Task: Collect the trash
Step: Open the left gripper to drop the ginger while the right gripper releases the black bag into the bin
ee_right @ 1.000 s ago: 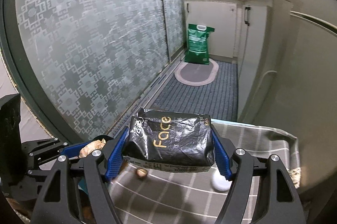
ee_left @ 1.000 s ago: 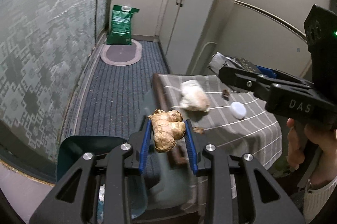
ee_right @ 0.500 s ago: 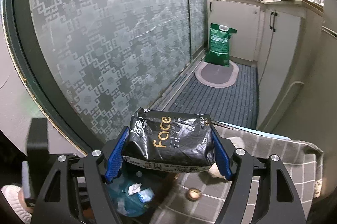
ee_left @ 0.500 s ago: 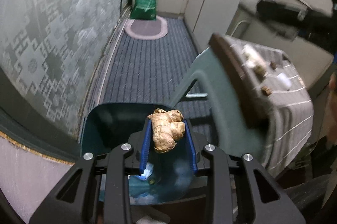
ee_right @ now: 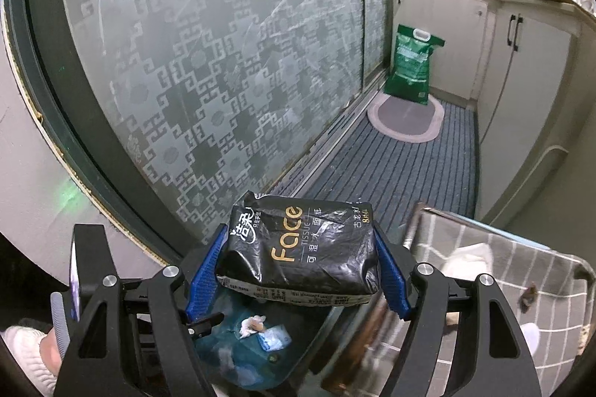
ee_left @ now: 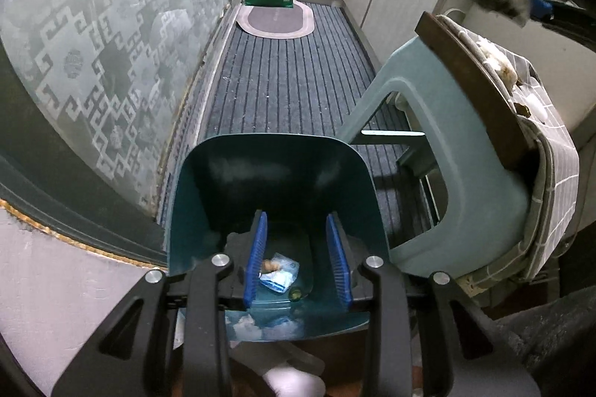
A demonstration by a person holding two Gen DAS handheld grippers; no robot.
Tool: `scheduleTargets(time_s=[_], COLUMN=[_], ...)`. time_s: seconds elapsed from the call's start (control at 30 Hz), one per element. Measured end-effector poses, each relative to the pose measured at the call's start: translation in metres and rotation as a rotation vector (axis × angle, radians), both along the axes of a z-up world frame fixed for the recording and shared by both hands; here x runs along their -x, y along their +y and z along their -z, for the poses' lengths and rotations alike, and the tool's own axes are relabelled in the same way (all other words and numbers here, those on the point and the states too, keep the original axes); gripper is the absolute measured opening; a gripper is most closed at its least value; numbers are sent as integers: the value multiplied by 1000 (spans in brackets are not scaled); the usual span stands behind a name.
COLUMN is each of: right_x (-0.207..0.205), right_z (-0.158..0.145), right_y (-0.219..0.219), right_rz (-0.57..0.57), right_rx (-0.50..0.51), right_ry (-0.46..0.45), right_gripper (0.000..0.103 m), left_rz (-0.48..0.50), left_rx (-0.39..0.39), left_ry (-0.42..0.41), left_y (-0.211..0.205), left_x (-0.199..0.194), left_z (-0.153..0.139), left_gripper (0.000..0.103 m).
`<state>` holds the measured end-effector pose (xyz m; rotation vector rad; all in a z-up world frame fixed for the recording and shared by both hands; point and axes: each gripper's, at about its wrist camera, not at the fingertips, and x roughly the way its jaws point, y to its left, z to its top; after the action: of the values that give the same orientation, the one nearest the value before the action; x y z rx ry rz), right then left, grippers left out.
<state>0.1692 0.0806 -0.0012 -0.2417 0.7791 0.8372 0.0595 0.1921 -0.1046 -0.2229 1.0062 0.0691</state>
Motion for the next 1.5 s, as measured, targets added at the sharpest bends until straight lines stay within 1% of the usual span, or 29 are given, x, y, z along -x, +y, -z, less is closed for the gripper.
scheduleTargets(time_s=[0.13,0.3,0.43,0.5,0.67,0.97,1.27,1.37,1.5], right_x=[5,12,17,20,26,35,42,40,41], right_z=[11,27,39,47,64,112,157,172,187], right_y=[16,32,43,49,62,80,86,84,82], right_rz=[-20,-41,-55,-63,-90,-132,-152,-149,-144], right_rx=[29,65,88,100,131,198,294,318,354], right_ry=[13,25,41,53,78,167,211,241,244], right_gripper=[74,74,74,74,74,74,74,74,75], left_rz=[-17,-49,-73,-81,-104,-115,-114,-116,-114], left_rx=[0,-12,-24,-20,-27,-43,-39,-38,-32], left_ry=[-34,-96,-156,-191,-258,-322,-367,-380,-399], left_y=[10,21,28,31,35,31,29,29,27], left_x=[8,22,35,42,54,69,78,80,83], left_z=[-12,-34,-57,-70,-94,-119,-134,-138,-144], left_gripper=[33,29,29,25,24,24,24,24,24])
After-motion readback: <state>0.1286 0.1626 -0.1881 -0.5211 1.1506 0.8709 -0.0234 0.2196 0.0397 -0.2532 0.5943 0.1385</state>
